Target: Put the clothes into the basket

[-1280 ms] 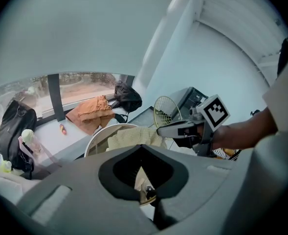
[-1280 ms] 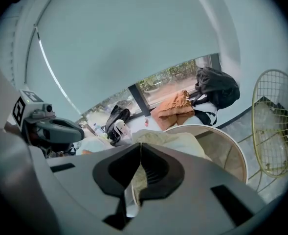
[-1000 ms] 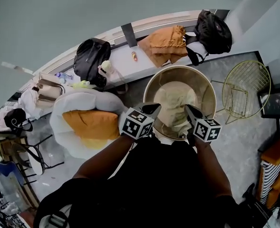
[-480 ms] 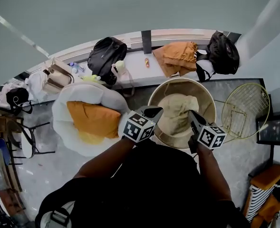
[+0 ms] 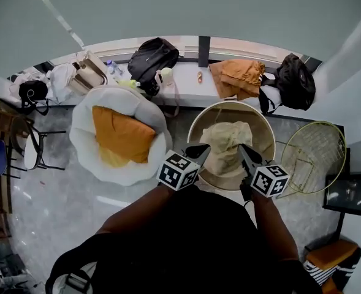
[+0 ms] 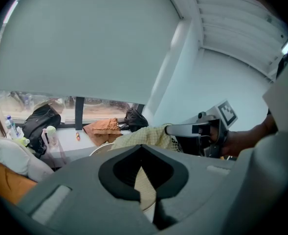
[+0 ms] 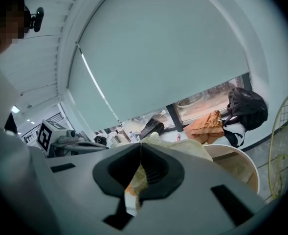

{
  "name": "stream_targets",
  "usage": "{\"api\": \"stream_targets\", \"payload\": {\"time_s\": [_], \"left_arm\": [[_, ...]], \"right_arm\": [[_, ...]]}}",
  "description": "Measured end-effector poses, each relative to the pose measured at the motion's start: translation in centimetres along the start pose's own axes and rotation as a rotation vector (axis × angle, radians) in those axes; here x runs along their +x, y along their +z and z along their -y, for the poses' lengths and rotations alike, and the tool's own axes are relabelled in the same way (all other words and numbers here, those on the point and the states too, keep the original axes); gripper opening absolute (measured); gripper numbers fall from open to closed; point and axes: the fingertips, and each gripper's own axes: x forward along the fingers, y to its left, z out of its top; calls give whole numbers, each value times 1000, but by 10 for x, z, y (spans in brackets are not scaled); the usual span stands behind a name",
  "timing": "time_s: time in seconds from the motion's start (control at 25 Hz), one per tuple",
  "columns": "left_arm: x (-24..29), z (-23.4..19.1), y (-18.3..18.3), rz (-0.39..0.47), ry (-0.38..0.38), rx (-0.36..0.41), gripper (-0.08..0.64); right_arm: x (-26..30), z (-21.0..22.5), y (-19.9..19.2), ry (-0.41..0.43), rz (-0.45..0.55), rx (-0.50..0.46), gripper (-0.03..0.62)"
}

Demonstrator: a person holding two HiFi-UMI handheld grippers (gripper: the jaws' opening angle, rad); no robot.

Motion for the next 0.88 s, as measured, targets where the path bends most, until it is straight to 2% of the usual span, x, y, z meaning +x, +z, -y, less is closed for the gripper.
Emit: {"api": "stream_targets", "payload": {"time_s": [0.44, 0.64, 0.88], "left_arm": [[-44, 51, -54, 69, 181, -93, 0], [-67, 59, -72, 92, 284, -132, 0], [-121, 68, -103, 135, 431, -189, 0]], "right_arm": [[-51, -28, -55, 171, -94, -46, 22], [-49, -47, -70, 268, -123, -82, 21], [-47, -91, -93, 406, -163, -114, 21]]}}
